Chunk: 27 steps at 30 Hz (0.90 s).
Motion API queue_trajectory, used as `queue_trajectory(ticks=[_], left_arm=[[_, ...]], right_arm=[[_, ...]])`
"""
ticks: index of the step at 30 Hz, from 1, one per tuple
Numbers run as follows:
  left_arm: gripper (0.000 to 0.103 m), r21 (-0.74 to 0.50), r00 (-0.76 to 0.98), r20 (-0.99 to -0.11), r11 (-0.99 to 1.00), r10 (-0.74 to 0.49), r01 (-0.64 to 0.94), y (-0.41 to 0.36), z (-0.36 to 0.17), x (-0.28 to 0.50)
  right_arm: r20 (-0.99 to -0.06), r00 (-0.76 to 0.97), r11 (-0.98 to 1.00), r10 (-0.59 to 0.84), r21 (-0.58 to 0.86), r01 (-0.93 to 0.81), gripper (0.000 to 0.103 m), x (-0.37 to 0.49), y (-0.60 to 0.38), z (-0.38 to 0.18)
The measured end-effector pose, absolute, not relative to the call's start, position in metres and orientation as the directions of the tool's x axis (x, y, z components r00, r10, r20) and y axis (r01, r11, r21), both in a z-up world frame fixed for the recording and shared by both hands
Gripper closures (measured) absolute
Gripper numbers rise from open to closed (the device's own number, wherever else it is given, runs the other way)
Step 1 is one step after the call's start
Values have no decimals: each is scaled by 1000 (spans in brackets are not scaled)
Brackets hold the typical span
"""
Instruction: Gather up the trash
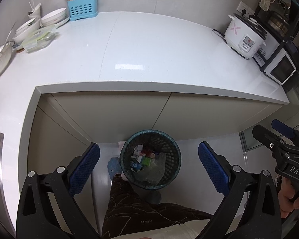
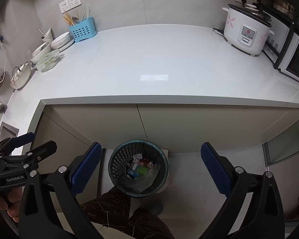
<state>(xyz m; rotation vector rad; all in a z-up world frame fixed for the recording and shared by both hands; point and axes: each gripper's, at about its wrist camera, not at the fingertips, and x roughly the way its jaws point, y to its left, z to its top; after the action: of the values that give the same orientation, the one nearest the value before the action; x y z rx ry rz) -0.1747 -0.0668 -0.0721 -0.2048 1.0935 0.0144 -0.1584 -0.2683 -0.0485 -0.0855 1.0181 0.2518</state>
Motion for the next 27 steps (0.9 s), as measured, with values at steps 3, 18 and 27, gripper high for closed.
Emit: queue_trajectory(ticks=[3,18,27], left_arm=[[6,-159,462,-882,981,-89,-113,-68,-71,-176],[6,-155,469,-879,981,-85,-114,-70,-67,-176],[6,-159,469,-879,980,-87,-116,-69,-67,-177]], right_arm=[[-851,498,968,167,45,-248,8,-159,-267,-49],[-851,500,966,163,35,-256,8,-158,-271,-51],[-853,495,965,164,36,-258,8,-158,-270,-54]])
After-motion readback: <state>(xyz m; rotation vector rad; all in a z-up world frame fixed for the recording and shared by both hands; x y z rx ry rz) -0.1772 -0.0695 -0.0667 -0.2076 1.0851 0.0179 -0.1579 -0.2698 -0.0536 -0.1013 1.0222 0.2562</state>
